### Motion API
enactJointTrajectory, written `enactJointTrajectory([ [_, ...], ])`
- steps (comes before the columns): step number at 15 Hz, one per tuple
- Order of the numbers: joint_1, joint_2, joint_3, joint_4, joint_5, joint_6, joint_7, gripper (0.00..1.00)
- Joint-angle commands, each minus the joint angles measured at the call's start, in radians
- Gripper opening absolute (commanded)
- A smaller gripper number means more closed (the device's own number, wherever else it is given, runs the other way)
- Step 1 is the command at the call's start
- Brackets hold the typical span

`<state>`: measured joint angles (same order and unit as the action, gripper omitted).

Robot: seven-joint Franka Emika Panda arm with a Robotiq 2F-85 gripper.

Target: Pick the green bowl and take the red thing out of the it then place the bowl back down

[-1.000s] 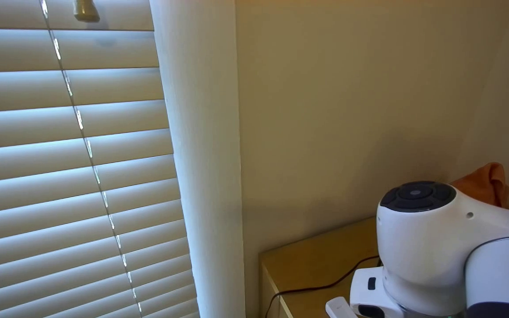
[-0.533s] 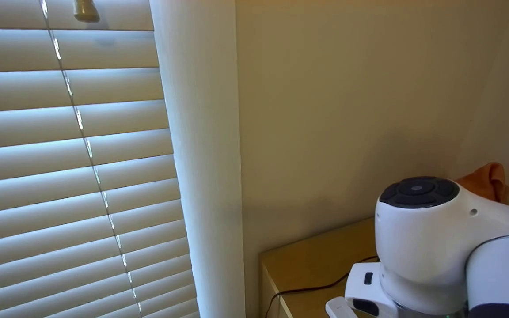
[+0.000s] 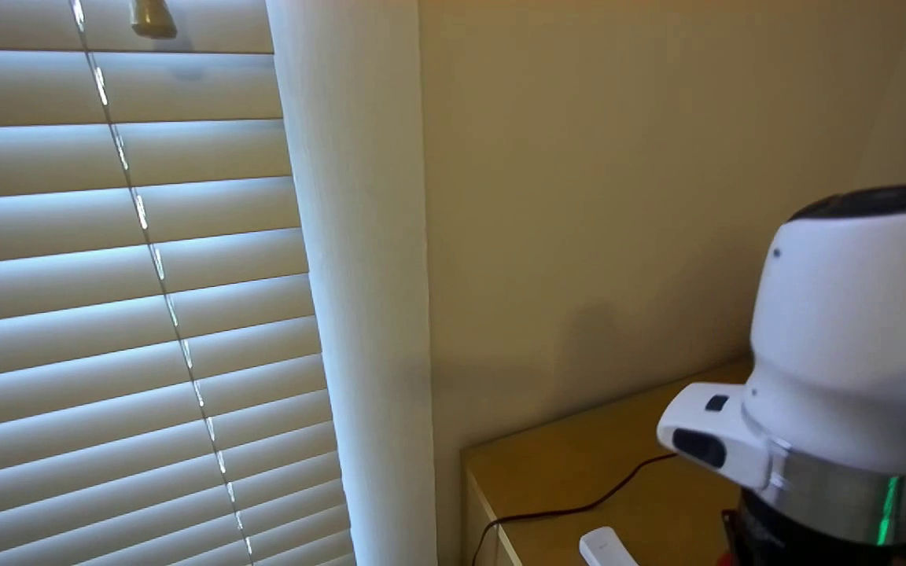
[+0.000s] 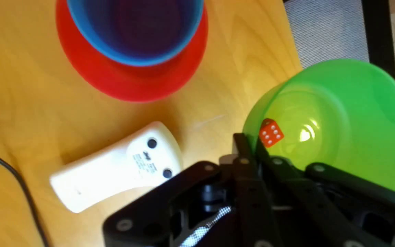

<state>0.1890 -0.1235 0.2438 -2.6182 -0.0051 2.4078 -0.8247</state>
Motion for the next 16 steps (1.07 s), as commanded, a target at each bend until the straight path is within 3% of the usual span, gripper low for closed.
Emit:
enactJointTrajectory([
  [1, -0.025, -0.239, -0.106, -0.107, 0.017, -0.088, 0.045, 0.01],
  [5, -0.087, -0.443, -0.253, -0.147, 0.0, -0.191, 0.062, 0.01],
  [8, -0.158, -0.531, -0.276, -0.162, -0.074, -0.195, 0.168, 0.01],
  [9, -0.179, -0.531, -0.279, -0.166, -0.095, -0.186, 0.211, 0.01],
  [11, -0.138, -0.492, -0.312, -0.128, -0.085, -0.188, 0.167, 0.01],
  [14, -0.133, -0.496, -0.321, -0.128, -0.086, -0.187, 0.166, 0.01],
  [16, -0.193, -0.393, -0.298, -0.082, -0.117, -0.177, 0.3, 0.01],
])
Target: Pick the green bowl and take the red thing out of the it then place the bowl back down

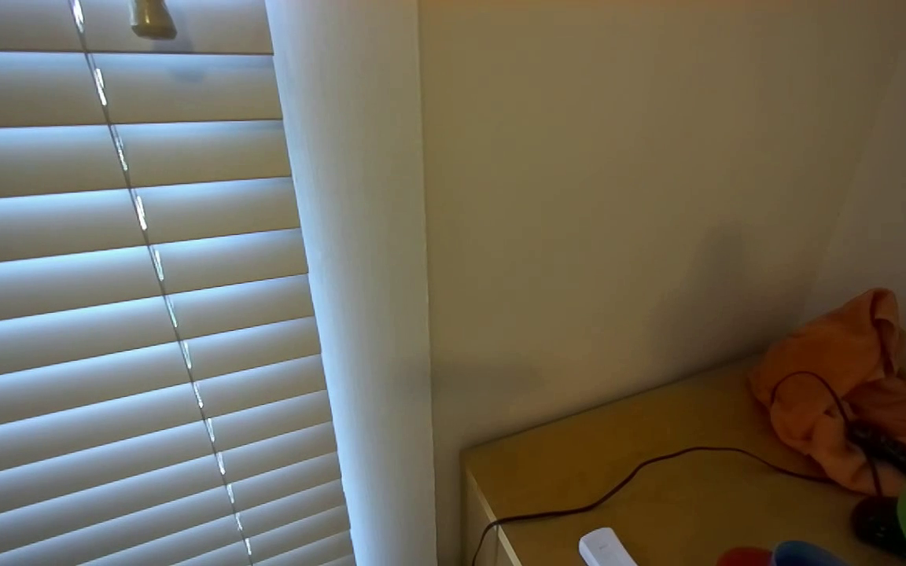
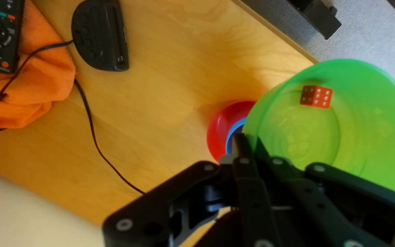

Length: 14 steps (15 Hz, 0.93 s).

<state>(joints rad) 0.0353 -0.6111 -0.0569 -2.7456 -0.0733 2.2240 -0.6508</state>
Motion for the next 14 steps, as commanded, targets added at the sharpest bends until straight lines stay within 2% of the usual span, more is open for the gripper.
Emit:
enactJointTrajectory([
  [1, -0.056, 0.148, -0.018, 0.069, -0.066, 0.024, 0.149, 0.01],
  [4, -0.119, 0.302, -0.015, 0.146, -0.158, 0.083, 0.291, 0.01],
  [8, -0.19, 0.467, 0.017, 0.261, -0.331, 0.173, 0.556, 0.01],
  [11, -0.197, 0.551, 0.033, 0.36, -0.52, 0.149, 0.787, 0.01],
  [14, -0.154, 0.611, 0.047, 0.437, -0.725, 0.063, 1.015, 0.01],
])
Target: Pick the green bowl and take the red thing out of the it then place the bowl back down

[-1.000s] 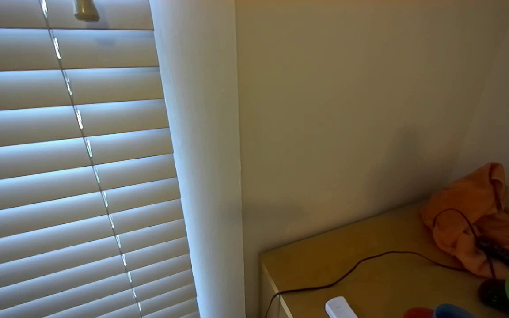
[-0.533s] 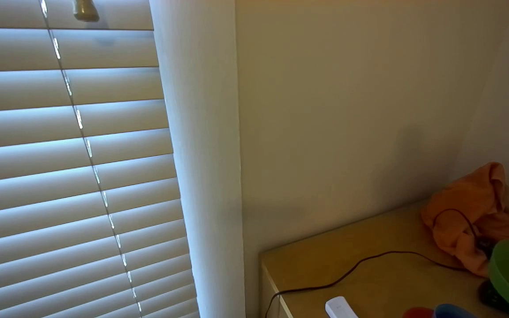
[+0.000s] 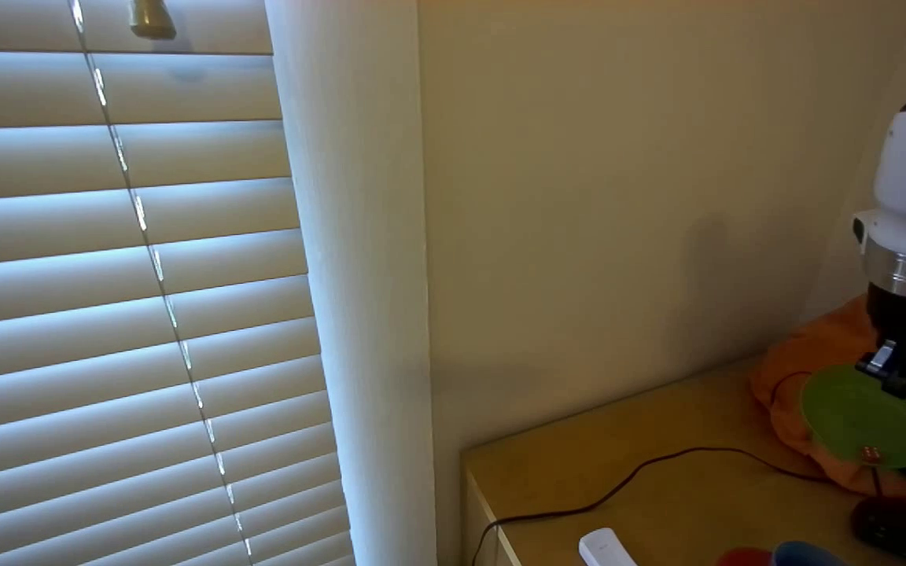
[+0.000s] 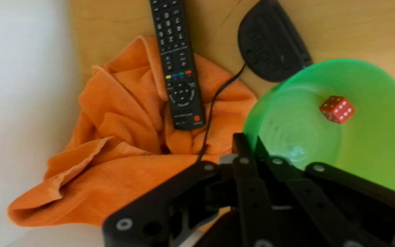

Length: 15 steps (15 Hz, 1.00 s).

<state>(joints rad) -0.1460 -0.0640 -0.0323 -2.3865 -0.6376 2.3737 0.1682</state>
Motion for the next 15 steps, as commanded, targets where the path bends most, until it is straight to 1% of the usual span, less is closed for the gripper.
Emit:
enactJointTrajectory([
  [1, 0.05, 0.081, 0.033, 0.094, -0.22, -0.133, 0.271, 0.01],
  [4, 0.119, 0.127, 0.061, 0.116, -0.358, -0.284, 0.467, 0.01],
  [8, 0.194, 0.189, 0.084, 0.114, -0.465, -0.511, 0.654, 0.01],
  [12, 0.245, 0.271, 0.097, 0.123, -0.497, -0.749, 0.78, 0.01],
  [15, 0.278, 0.341, 0.108, 0.158, -0.475, -0.942, 0.836, 0.01],
])
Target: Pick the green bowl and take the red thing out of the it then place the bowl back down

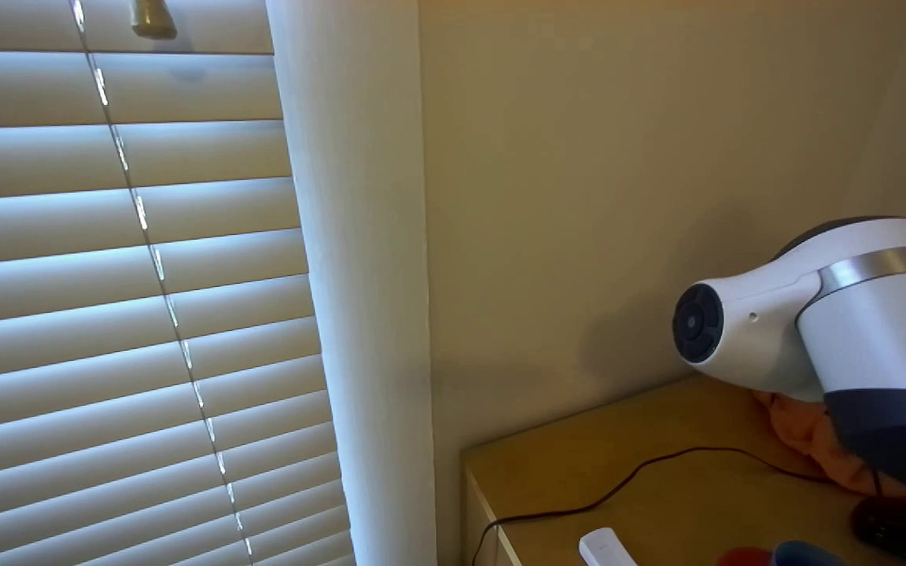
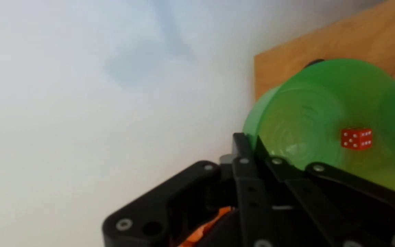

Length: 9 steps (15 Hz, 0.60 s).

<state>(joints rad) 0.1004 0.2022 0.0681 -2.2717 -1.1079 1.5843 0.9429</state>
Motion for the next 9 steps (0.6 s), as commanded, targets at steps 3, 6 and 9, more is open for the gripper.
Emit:
enactJointTrajectory([
  [3, 0.064, 0.145, 0.02, 0.097, 0.01, -0.354, 0.091, 0.01],
  [6, 0.092, 0.22, 0.026, 0.161, 0.008, -0.552, 0.086, 0.01],
  [9, 0.09, 0.269, 0.023, 0.225, -0.019, -0.71, -0.025, 0.01],
])
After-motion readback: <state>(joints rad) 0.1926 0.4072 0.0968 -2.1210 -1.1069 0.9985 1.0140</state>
